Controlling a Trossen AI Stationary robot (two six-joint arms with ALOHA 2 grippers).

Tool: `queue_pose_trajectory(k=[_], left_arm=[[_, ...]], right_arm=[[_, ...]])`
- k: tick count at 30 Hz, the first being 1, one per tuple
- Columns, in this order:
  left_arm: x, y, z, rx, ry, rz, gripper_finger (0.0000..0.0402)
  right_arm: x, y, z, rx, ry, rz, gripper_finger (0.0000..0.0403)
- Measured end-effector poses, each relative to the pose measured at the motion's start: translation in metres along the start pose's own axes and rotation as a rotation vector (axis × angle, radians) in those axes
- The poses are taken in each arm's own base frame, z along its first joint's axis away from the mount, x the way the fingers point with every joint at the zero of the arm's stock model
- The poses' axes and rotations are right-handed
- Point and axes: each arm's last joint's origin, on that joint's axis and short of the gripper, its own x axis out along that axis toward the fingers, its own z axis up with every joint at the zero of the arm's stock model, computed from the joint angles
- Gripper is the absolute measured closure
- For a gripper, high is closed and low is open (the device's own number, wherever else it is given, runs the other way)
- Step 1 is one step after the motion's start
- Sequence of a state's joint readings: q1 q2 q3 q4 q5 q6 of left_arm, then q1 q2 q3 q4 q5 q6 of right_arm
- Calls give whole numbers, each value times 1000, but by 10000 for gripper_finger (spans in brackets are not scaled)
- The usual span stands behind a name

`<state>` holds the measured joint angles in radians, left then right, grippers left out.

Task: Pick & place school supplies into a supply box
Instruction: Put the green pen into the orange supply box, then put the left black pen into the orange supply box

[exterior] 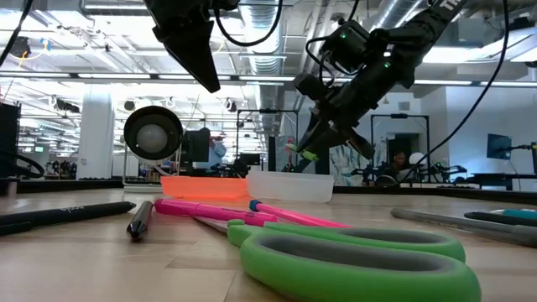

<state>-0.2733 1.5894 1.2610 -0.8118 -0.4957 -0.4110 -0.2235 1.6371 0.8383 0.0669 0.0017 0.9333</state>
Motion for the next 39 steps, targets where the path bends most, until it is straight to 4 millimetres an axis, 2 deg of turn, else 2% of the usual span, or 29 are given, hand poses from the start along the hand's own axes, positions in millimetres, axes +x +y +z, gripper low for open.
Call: queue_pose_trajectory(k=[9,14,20,27,33,39], left_arm=[[0,0,0,-17,-1,2,279],[0,0,-1,-43,4,2,279],[-3,-4,-7,-94,70,-45,279],[-12,-20,-16,-168,107,-113,279],[-24,-37,-29,-254,140,-137,279],[-38,-55,-41,-381,138,-157,279]], right_arm=[[0,-3,4,6,-13,-7,320],[-4,4,6,-73,-41,37,310],[-28,23,5,-272,-85,125,310],[-64,41,-1,-506,-116,185,310],[-88,42,-8,-630,-97,151,310],[-104,41,-16,-758,-53,135,310]])
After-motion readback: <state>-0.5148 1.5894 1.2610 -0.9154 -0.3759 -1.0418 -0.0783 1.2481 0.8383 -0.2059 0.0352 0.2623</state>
